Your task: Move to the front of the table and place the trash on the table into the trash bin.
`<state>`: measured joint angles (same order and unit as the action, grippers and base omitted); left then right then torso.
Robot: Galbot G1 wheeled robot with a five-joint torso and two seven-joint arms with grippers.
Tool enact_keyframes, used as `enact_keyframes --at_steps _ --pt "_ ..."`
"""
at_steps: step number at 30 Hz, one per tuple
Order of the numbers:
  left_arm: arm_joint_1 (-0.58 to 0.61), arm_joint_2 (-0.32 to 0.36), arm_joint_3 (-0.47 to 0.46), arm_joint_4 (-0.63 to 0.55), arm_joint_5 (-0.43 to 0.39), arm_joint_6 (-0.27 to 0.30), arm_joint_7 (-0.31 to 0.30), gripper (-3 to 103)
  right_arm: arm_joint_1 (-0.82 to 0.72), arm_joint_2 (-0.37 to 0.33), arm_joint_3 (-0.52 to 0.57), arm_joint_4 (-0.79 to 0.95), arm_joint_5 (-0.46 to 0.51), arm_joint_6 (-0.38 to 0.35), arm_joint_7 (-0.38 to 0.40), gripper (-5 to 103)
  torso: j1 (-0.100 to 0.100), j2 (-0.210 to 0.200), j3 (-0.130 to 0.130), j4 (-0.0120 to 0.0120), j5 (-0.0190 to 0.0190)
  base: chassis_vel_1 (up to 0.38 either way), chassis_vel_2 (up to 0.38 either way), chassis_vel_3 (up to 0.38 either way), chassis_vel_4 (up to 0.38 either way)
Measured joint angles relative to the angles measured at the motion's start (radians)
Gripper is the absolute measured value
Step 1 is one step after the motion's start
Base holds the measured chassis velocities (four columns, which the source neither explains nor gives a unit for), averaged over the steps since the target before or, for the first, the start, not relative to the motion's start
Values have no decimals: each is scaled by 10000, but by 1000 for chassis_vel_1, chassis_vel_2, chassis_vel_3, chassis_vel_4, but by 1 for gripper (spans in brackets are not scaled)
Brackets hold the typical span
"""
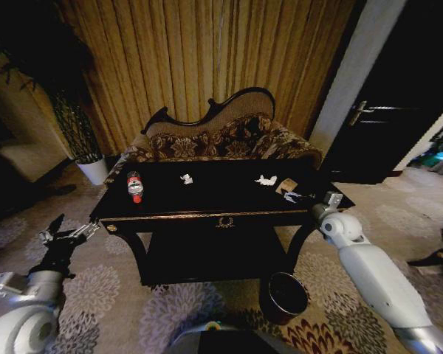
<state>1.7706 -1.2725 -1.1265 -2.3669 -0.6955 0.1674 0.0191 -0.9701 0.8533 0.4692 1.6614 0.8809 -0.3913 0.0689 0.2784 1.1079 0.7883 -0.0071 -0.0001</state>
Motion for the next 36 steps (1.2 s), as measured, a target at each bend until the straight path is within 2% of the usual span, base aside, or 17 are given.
enact_keyframes --at_steps 20,23,25,26,28,29,31,32,34,35,36 --pt "13 9 -210 -22 -60 -101 2 100 202 -37 -183 -136 -92 219 -21 100 0 0 0 -1 0 0 0 0 0" --pt "35 28 -236 4 -69 -161 5 100 249 -39 -250 -171 -125 243 -19 97 0 0 0 -1 0 0 0 0 0" --pt "39 44 -251 16 -74 -178 7 100 269 -37 -303 -191 -142 253 -18 89 -1 1 0 0 0 0 0 0 0" --pt "39 44 -251 16 -74 -178 7 100 269 -37 -303 -191 -142 253 -18 89 -1 1 0 0 0 0 0 0 0" --pt "26 79 -272 25 -84 -184 8 100 271 -34 -333 -200 -162 258 -19 78 0 0 0 -1 0 0 0 0 0" --pt "26 79 -272 25 -84 -184 8 100 271 -34 -333 -200 -162 258 -19 78 0 0 0 -1 0 0 0 0 0" --pt "15 107 -288 38 -96 -186 7 100 273 -33 -345 -228 -185 266 -20 67 0 0 0 -1 0 0 0 0 0" --pt "15 107 -288 38 -96 -186 7 100 273 -33 -345 -228 -185 266 -20 67 0 0 0 -1 0 0 0 0 0" --pt "11 119 -290 48 -100 -187 7 100 272 -46 -345 -235 -196 275 -21 56 0 1 0 -1 0 0 0 0 0" --pt "11 119 -290 48 -100 -187 7 100 272 -46 -345 -235 -196 275 -21 56 0 1 0 -1 0 0 0 0 0" --pt "5 122 -288 55 -100 -188 7 100 261 -61 -342 -235 -200 285 -24 51 0 0 0 0 0 0 0 0 0"
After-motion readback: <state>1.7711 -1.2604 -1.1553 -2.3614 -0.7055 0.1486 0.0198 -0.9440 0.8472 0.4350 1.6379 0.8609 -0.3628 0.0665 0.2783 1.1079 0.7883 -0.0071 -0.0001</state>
